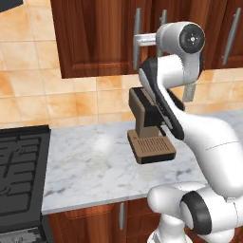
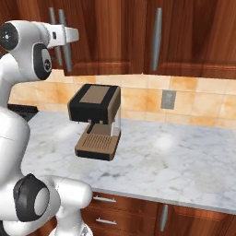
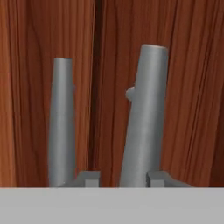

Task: The dining table condiment station is running low on oil/vinegar bottle. Refill the condiment station by opening the cabinet and taking the oil/vinegar bottle from the cabinet and placing it on the dining table.

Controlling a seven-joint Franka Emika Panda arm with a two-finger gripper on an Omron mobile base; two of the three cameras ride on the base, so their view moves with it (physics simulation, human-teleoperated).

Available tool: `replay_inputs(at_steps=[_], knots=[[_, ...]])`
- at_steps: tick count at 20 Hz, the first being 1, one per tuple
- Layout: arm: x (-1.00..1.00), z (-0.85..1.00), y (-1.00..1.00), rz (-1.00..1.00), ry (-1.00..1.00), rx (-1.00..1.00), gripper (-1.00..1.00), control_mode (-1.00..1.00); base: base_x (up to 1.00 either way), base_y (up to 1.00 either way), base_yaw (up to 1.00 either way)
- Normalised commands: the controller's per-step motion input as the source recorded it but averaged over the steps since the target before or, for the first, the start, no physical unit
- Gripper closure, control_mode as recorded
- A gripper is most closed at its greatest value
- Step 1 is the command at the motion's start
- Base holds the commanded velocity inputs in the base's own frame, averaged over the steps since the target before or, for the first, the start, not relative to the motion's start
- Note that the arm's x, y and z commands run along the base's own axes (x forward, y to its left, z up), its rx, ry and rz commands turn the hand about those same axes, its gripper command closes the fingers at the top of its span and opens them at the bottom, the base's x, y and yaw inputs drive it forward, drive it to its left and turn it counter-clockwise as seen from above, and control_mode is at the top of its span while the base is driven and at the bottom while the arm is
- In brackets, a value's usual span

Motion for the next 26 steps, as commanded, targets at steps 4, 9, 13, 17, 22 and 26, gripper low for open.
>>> replay_inputs(at_steps=[4,9,13,17,22,26], knots=[[-1.00,0.00,-0.18,0.11,-0.01,0.00,1.00,-1.00,0.00,0.00,0.00],[-0.97,0.00,-0.27,0.12,-0.02,0.01,1.00,-1.00,0.00,0.00,0.00],[0.02,-0.04,0.43,-0.06,0.04,-0.11,-1.00,-1.00,0.00,0.00,0.00],[0.00,0.39,1.00,-0.09,-0.08,-0.38,-1.00,-1.00,0.00,0.00,0.00],[0.55,-0.04,0.67,-0.15,0.09,-0.44,-1.00,-1.00,0.00,0.00,0.00],[0.75,-0.15,0.14,-0.12,0.07,-0.40,-1.00,-1.00,0.00,0.00,0.00]])
